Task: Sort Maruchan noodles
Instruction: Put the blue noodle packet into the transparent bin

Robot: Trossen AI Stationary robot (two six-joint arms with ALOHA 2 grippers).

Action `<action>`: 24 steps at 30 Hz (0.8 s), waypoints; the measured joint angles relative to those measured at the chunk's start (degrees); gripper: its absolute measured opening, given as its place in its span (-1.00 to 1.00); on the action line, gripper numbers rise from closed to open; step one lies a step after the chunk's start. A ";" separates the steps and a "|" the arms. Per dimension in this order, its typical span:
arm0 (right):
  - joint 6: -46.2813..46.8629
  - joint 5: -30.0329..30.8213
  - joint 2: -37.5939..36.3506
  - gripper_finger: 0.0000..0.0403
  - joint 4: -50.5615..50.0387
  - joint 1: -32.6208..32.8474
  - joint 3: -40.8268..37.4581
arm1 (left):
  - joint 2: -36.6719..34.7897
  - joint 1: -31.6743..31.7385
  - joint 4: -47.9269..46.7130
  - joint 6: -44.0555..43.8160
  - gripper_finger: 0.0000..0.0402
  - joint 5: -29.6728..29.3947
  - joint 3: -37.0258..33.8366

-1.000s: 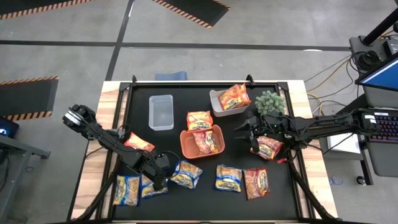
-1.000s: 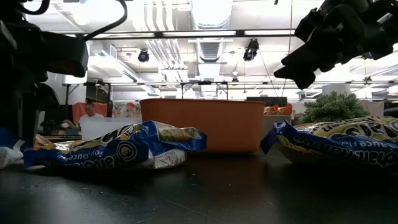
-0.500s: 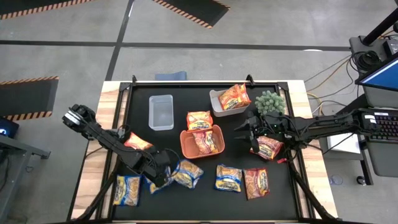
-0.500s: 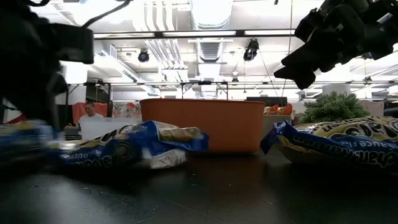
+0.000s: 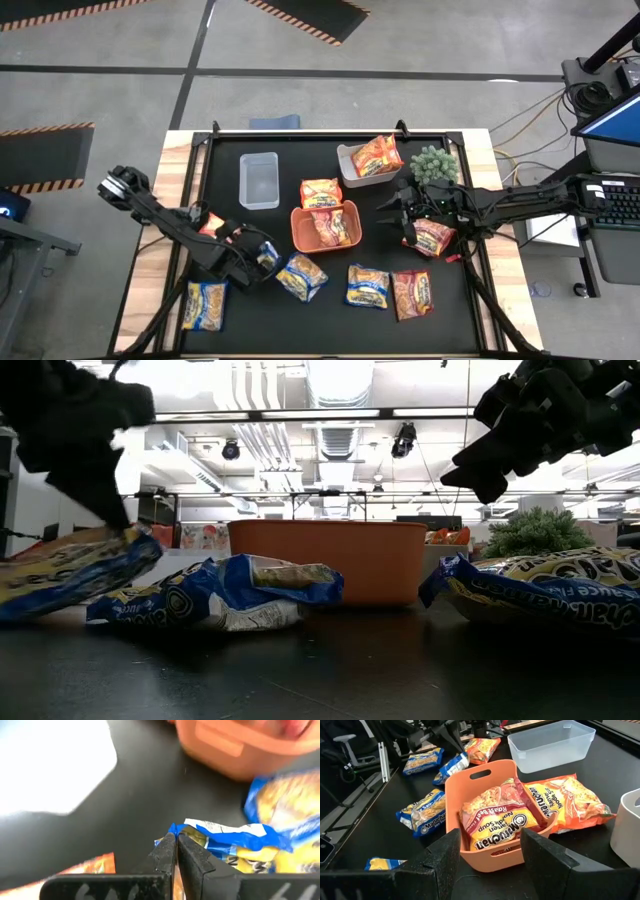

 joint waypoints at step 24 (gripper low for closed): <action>0.46 0.00 0.08 -0.04 -0.04 0.00 -0.15 | -4.54 2.24 -2.69 17.84 -0.99 -19.98 6.75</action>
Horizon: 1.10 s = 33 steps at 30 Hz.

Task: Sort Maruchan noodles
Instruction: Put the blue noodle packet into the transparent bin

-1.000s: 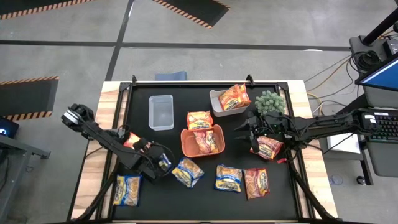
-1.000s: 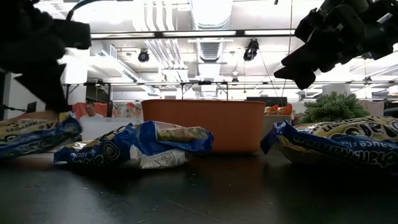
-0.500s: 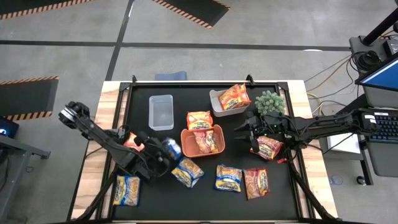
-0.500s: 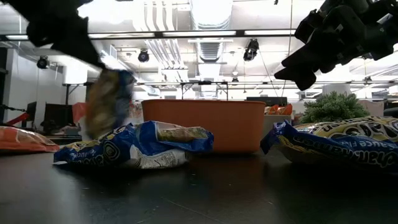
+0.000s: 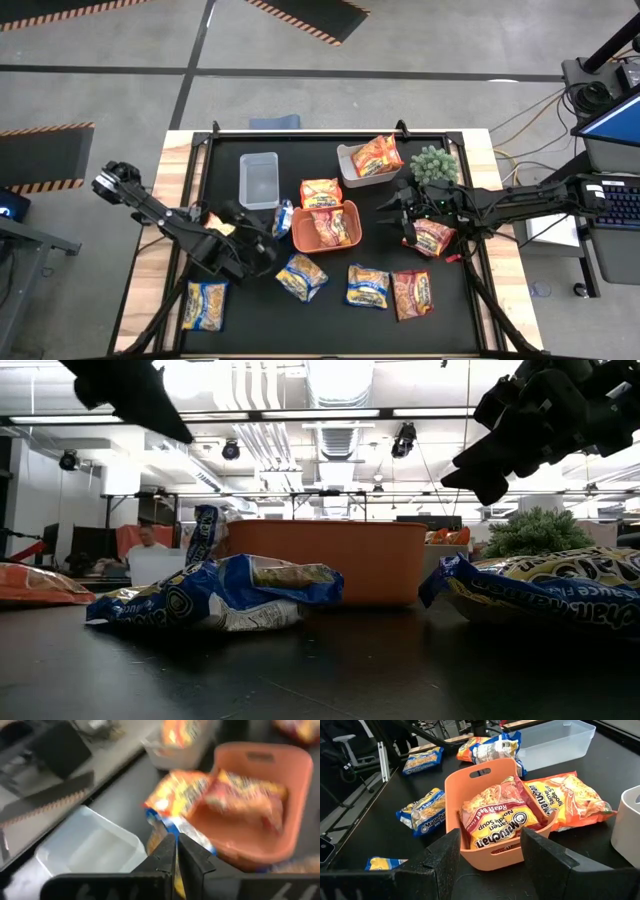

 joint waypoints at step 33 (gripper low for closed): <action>1.46 0.00 0.53 -0.04 -0.07 0.01 0.00 | 10.16 12.78 9.23 -27.20 0.37 13.44 1.08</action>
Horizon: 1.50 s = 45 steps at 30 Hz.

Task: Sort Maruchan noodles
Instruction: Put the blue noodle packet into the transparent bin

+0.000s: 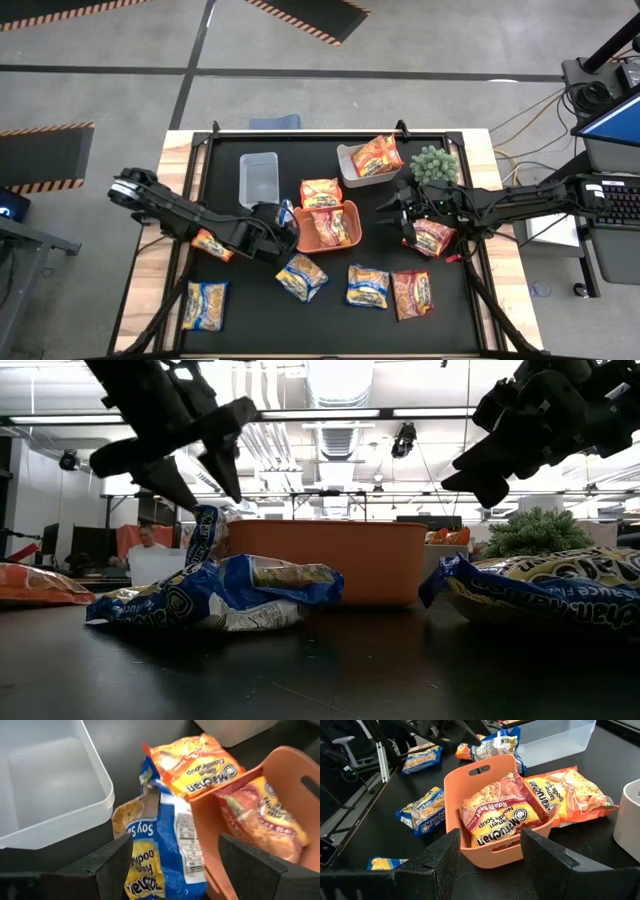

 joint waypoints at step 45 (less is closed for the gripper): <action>0.31 0.00 0.00 -0.04 0.30 0.00 0.02 | -12.97 -3.44 8.29 34.28 -1.00 -3.88 0.02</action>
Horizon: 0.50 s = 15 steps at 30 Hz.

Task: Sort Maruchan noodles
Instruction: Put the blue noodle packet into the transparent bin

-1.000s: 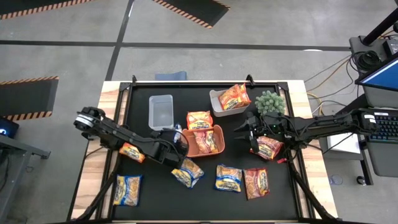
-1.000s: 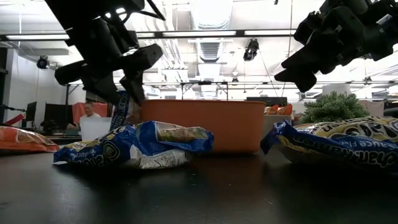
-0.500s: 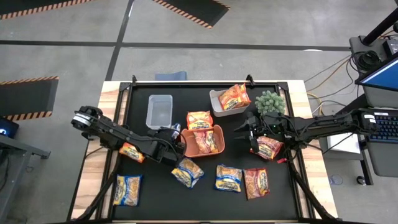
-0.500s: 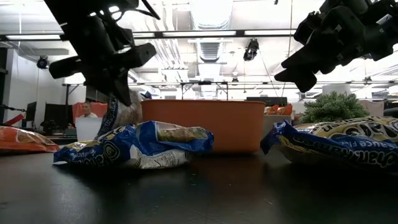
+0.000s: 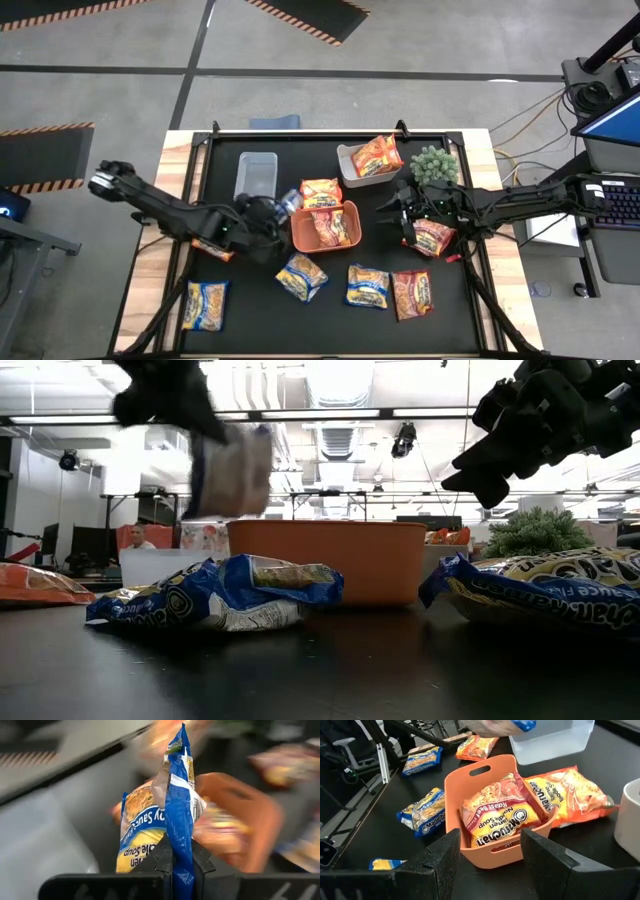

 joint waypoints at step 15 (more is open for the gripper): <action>-13.99 0.48 3.21 -0.04 21.68 10.14 1.03 | 4.09 -2.64 38.70 43.94 -1.00 17.38 -0.13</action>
